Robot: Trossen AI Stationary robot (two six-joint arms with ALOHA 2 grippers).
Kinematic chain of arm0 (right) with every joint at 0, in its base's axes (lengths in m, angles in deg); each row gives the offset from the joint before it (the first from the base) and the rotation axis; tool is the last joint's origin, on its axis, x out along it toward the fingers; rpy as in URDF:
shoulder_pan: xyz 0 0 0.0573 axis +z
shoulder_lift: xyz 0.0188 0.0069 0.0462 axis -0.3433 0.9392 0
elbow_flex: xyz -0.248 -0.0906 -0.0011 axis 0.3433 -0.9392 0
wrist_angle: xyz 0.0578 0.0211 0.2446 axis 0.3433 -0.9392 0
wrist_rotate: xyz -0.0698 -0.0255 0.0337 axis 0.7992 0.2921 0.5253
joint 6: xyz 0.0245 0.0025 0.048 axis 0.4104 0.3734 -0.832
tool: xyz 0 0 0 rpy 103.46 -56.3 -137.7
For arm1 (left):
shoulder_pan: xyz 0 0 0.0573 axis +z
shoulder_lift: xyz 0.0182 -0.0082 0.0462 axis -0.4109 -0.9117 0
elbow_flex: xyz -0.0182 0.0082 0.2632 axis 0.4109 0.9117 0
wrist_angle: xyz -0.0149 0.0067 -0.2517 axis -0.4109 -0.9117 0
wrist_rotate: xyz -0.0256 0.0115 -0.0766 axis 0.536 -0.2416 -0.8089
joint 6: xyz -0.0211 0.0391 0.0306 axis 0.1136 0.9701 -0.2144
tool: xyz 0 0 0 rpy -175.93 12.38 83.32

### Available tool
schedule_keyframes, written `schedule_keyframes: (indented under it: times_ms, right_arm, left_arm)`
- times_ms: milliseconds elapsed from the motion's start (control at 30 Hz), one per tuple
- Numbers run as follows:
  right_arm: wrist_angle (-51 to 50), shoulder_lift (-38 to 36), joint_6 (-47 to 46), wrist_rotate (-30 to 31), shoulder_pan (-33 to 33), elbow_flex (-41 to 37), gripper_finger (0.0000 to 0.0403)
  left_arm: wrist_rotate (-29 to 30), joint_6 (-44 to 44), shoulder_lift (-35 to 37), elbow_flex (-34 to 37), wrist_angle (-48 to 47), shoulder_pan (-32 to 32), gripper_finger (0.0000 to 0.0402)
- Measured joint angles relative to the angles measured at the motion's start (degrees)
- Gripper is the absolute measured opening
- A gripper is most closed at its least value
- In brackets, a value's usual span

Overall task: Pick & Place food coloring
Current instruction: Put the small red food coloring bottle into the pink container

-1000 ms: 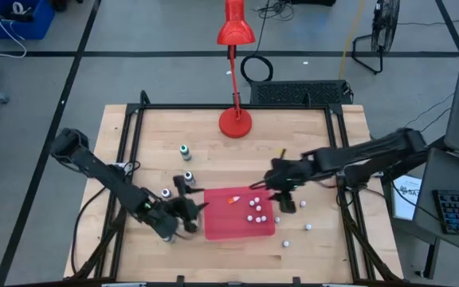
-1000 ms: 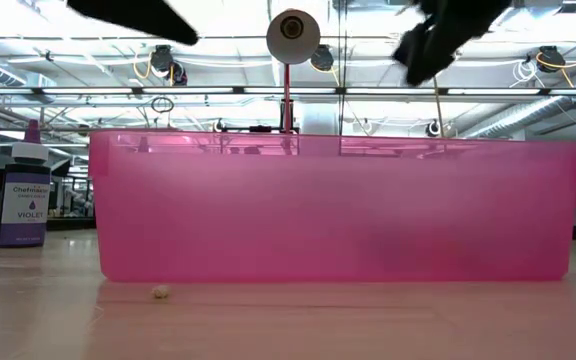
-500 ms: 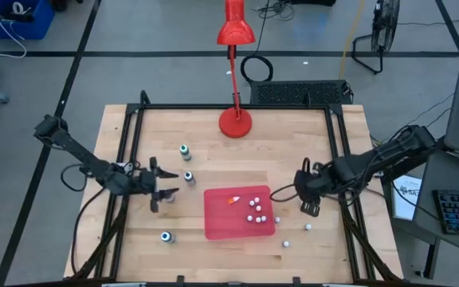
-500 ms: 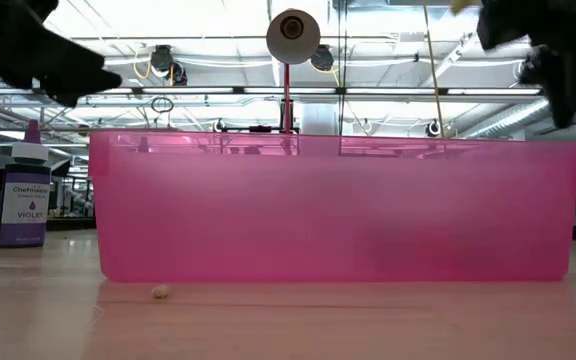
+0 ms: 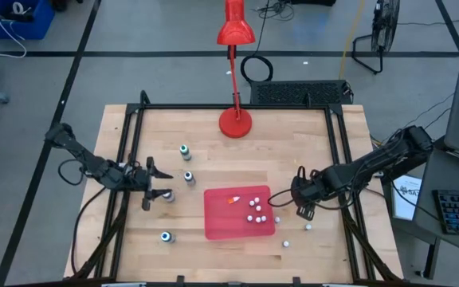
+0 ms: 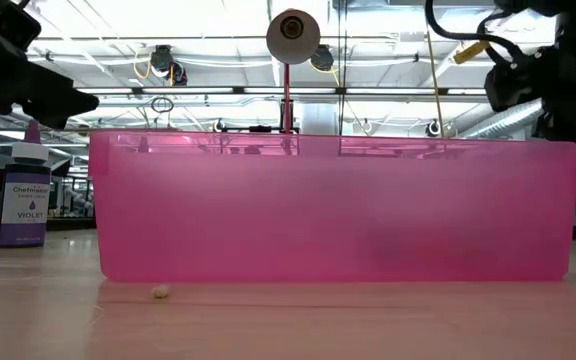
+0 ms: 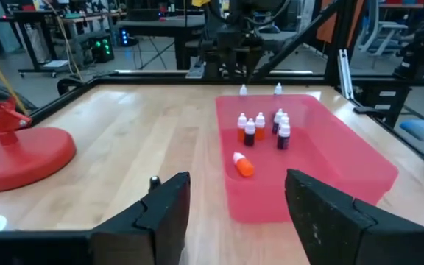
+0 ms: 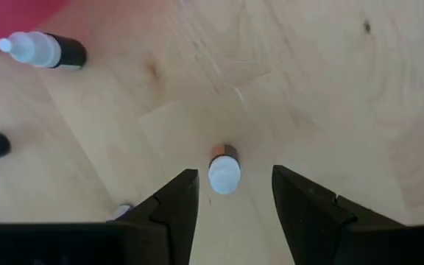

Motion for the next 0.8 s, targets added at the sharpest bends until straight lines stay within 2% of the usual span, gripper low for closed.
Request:
schedule_keyframes:
  times_ms: [300, 500, 800]
  right_arm:
    - [3.54, 0.00, -1.54, -1.41, 0.04, -2.96, 0.0160]
    - [5.65, 0.02, -1.55, -1.21, 0.42, -5.74, 0.0160]
    - [12.28, 0.22, -2.32, -1.49, 0.42, -8.87, 0.0160]
  left_arm:
    - [1.05, 0.12, 2.44, -0.07, -3.44, 0.04, 0.0226]
    - [10.09, -0.42, 1.56, -0.07, -3.54, 0.09, 0.0228]
    - [10.18, -0.94, 1.54, -0.07, -3.44, 0.07, 0.0228]
